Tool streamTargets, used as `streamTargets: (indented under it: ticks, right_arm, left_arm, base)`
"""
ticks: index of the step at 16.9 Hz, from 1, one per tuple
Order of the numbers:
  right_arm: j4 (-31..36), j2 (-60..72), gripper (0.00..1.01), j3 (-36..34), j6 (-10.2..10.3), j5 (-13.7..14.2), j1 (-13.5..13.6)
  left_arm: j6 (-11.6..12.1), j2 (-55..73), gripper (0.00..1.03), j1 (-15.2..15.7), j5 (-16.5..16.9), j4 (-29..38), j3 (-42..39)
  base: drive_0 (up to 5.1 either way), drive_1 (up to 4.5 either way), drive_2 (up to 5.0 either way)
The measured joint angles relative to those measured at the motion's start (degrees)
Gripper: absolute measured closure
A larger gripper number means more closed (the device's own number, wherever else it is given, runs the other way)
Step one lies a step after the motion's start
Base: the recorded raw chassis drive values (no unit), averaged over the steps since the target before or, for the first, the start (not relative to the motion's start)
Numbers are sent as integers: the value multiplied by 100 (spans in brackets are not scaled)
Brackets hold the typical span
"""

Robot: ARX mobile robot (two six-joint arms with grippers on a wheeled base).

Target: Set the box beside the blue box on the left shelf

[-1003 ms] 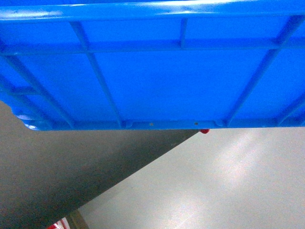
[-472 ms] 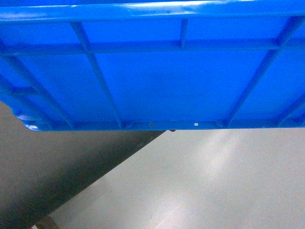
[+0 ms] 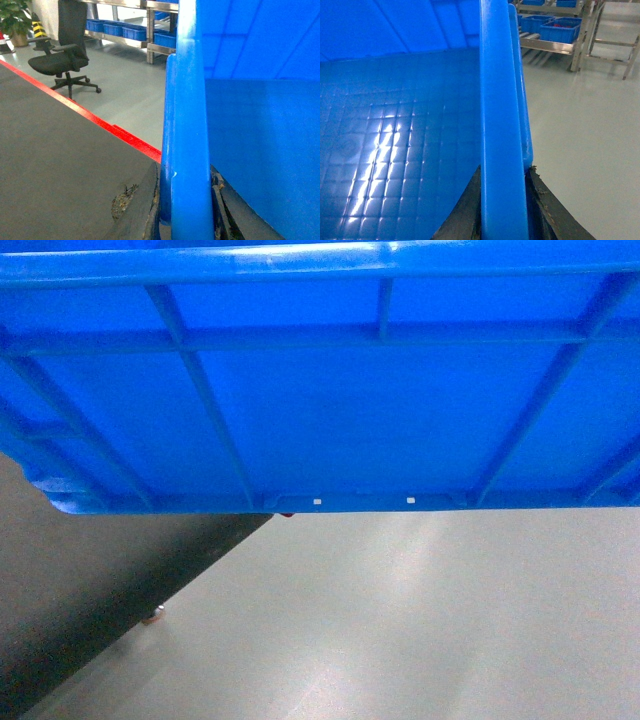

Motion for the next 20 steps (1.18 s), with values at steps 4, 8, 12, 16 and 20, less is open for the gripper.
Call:
streamTargets:
  ticks: [4,8,12,16,20]
  right_arm:
    - [-2,0,86,0,0,-2,0]
    - [-4,0,86,0,-2,-2,0]
    - [-4,0,86,-2,-2,-2,0]
    - [-2,0,86,-2,-2,-2,0]
    - [-9,0,86,-2,-2,-2,0]
  left_arm:
    - [9,0,84,0,2,2,0]
    - [13,0,84,0,2,0,0]
    - [13,0,84,0,-2,0,0]
    - [17,0,84,0,-4,0,0]
    - [26,0,84,0,-2,2,0]
  base:
    - [-158,-158,-158]
    - [-152,-152,-152]
    - [-161,-161,-161]
    - [-148,-148,-148]
    - [-160,-160,-160]
